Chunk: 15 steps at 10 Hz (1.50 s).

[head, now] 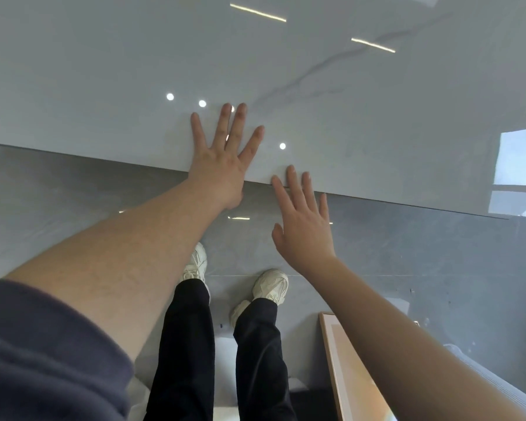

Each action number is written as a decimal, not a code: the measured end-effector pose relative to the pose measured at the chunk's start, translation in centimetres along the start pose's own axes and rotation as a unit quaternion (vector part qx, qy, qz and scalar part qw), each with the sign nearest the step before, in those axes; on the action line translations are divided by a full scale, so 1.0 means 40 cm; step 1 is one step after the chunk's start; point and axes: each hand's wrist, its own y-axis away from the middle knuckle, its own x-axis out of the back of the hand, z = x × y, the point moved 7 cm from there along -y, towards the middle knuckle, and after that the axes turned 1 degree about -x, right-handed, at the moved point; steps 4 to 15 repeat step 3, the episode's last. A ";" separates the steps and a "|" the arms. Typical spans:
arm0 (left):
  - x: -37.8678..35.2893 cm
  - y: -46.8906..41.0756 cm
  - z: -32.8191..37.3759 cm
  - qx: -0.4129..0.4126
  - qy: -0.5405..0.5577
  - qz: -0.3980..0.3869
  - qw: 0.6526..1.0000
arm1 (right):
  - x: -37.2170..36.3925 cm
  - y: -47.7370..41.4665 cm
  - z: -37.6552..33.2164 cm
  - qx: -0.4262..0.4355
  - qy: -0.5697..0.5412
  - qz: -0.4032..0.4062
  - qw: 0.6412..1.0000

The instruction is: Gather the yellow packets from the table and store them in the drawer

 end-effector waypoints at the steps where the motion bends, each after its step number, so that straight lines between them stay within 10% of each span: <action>1: 0.001 -0.001 0.005 0.004 0.002 -0.023 1.000 | 0.017 0.001 0.001 0.000 -0.008 -0.037 0.999; 2: 0.003 -0.002 0.008 0.004 0.004 -0.036 0.999 | 0.071 0.006 -0.009 -0.010 -0.122 -0.055 0.991; 3: 0.007 -0.007 0.008 0.002 0.008 -0.053 0.999 | 0.222 0.052 0.015 -0.084 -0.422 0.020 0.903; 15: 0.007 -0.007 0.008 0.002 0.008 -0.053 0.999 | 0.222 0.052 0.015 -0.084 -0.422 0.020 0.903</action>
